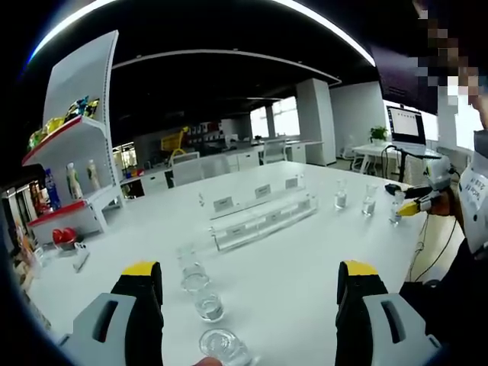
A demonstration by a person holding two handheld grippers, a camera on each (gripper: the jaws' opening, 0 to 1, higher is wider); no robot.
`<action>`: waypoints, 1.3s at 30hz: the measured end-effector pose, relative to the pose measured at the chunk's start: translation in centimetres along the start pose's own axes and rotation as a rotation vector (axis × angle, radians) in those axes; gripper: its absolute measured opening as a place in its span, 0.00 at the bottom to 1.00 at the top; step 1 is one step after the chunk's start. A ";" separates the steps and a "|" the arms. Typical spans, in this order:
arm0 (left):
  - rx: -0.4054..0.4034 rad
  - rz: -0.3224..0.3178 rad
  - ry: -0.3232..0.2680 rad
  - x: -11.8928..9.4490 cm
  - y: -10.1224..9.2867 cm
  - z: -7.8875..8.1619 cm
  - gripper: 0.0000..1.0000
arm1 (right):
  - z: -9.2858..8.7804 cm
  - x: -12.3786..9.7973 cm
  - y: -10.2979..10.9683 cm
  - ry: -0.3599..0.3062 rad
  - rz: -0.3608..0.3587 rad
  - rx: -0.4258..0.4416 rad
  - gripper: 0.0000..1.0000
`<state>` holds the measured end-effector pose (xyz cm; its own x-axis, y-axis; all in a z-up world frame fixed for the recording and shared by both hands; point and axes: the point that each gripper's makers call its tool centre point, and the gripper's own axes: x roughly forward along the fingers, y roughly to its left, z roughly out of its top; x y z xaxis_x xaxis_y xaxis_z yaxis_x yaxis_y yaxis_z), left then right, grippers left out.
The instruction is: Identify the label on the chemical reagent bottle, grasp the chemical reagent bottle, and place it in the designated position on the reagent rack
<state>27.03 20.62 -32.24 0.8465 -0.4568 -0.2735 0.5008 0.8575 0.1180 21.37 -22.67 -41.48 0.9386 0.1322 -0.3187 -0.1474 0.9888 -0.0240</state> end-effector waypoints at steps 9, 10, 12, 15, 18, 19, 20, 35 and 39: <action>0.014 -0.010 0.005 0.1 -0.4 0.1 0.95 | -0.3 0.2 -1.0 -0.026 -0.027 -0.006 0.50; 0.016 -0.009 0.006 0.1 -0.4 0.1 0.95 | -0.2 0.2 -1.2 -0.034 -0.034 -0.005 0.48; 0.015 -0.006 0.007 0.1 -0.3 0.1 0.95 | -0.2 0.1 -1.6 -0.045 -0.049 -0.006 0.43; 0.008 -0.009 0.005 0.2 -0.4 0.2 0.95 | -0.2 0.1 -2.1 -0.058 -0.064 -0.011 0.36; 0.010 -0.009 0.004 0.1 -0.4 0.3 0.95 | -0.1 0.0 -2.5 -0.074 -0.074 -0.001 0.32; 0.012 -0.008 0.003 0.1 -0.4 0.3 0.95 | -0.1 0.0 -2.6 -0.079 -0.077 -0.001 0.31; 0.013 -0.008 0.002 0.1 -0.4 0.4 0.95 | -0.1 0.0 -2.7 -0.081 -0.078 0.000 0.29; 0.025 -0.020 0.011 0.3 -0.9 0.3 0.95 | 0.0 0.0 -3.5 -0.185 -0.113 0.045 0.23; 0.026 -0.020 0.016 0.3 -0.9 0.2 0.95 | 0.1 0.0 -3.6 -0.222 -0.125 0.048 0.23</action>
<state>26.88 19.71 -32.27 0.8334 -0.4695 -0.2915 0.5222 0.8418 0.1371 21.96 -26.23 -41.30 0.9948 0.0157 -0.1003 -0.0161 0.9999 -0.0039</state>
